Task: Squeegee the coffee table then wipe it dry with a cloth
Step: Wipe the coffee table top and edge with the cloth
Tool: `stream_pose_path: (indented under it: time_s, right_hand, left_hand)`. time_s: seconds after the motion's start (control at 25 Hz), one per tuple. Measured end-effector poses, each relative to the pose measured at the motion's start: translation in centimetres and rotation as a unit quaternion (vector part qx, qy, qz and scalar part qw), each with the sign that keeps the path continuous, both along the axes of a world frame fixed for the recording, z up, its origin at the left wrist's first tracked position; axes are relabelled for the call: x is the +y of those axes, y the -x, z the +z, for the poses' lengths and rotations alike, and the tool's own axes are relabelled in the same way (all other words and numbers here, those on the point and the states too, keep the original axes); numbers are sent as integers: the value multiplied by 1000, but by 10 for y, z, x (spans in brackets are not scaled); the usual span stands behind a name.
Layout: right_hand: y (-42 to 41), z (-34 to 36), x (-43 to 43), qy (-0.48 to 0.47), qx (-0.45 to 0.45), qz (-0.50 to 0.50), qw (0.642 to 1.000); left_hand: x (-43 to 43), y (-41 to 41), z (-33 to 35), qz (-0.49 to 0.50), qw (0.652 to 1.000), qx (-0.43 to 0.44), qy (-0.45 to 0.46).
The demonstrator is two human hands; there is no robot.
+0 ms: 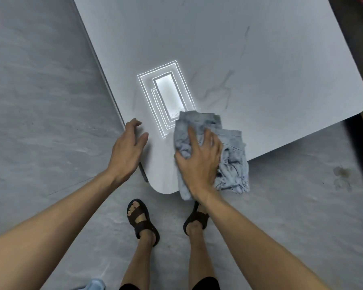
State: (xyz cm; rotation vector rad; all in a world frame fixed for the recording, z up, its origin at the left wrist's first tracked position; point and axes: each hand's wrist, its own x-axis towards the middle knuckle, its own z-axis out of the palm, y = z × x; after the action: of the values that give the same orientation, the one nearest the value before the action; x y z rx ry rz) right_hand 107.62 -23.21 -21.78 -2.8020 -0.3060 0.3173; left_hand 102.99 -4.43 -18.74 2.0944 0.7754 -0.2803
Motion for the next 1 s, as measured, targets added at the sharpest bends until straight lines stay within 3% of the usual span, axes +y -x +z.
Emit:
stream_pose_path:
  time_s: [0.08,0.16,0.36,0.44,0.48,0.56,0.64,0.72,0.8,0.88,0.96,1.0]
  right_hand:
    - [11,1,4,-3,4,118,993]
    - [14,0,-2,-33,0,276,961]
    - [-20,-8,-36,-17,37,611,791]
    - [-64,-9,-68,-12,21,648,761]
    - [-93,-9,-89,-10,18,628,778]
    - [-160,-4,-137,11,-3,520,854]
    - [-225,-1,-189,46,-49,355,932]
    - [-279,2,-233,67,-94,150,982]
    - [-310,-2,-251,80,-102,-70,989]
    - [-327,-5,-237,77,-85,-264,958]
    - [-330,-5,-203,62,-68,-390,916]
    - [-325,-5,-177,50,-65,-399,913]
  left_hand:
    - [3,7,0,-22,999,7,-23]
    - [2,9,0,-46,998,8,-36]
    - [-20,-17,2,-100,991,-17,-90]
    - [-39,-37,1,-114,988,-28,-104]
    - [-51,-49,-1,-121,987,-26,-107]
    - [-76,-74,-5,-143,982,-7,-127]
    - [-97,-95,-10,-158,972,33,-170]
    - [-114,-113,-13,-149,967,91,-186]
    - [-120,-118,-17,-141,965,116,-189]
    - [-119,-117,-17,-134,967,118,-182]
    - [-118,-117,-15,-122,973,112,-158]
    - [-116,-116,-13,-111,978,103,-146]
